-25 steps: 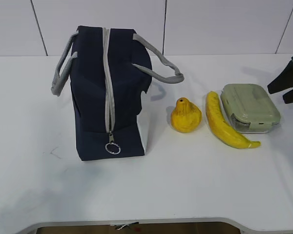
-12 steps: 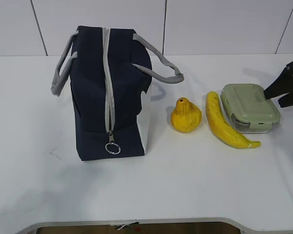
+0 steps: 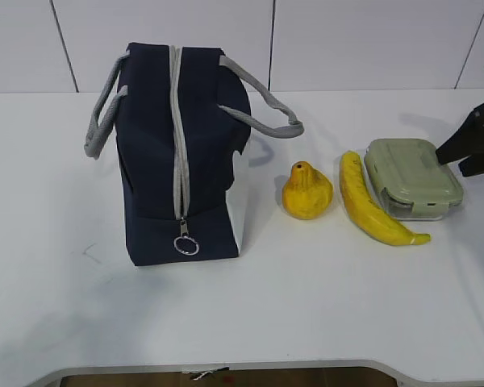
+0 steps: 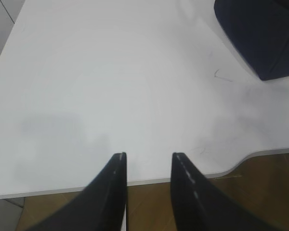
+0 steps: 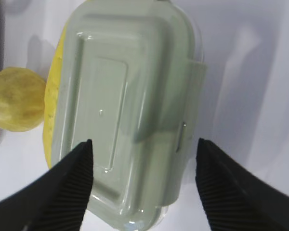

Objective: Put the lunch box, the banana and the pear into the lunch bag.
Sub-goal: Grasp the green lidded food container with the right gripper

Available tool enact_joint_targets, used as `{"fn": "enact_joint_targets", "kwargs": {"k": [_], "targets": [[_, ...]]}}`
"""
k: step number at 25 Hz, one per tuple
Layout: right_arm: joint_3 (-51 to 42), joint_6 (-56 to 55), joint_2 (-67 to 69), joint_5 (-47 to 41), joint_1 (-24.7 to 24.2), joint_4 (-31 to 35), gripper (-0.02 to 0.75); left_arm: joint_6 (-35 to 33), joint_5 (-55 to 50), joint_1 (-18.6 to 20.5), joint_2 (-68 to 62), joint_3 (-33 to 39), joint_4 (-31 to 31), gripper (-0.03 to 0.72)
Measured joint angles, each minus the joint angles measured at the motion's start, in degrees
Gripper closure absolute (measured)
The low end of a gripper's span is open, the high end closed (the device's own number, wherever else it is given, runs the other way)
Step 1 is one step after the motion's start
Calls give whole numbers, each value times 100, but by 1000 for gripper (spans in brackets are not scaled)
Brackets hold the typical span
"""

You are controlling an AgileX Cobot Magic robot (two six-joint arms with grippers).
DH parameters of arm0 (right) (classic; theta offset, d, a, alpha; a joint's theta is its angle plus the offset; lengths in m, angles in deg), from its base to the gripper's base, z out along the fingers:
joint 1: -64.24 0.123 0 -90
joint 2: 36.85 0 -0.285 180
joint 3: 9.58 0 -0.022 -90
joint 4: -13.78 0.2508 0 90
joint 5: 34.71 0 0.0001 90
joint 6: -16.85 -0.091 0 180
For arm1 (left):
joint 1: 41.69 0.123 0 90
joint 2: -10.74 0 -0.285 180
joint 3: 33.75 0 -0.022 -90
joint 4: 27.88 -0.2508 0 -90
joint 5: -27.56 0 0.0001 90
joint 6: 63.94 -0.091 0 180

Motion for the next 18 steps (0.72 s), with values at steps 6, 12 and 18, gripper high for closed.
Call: {"fn": "enact_joint_targets", "kwargs": {"k": [6, 12, 18], "targets": [[0, 0, 0, 0, 0, 68, 201, 0, 0, 0, 0, 0, 0, 452], [0, 0, 14, 0, 0, 68, 201, 0, 0, 0, 0, 0, 0, 452], [20, 0, 213, 0, 0, 97, 201, 0, 0, 0, 0, 0, 0, 452]]}}
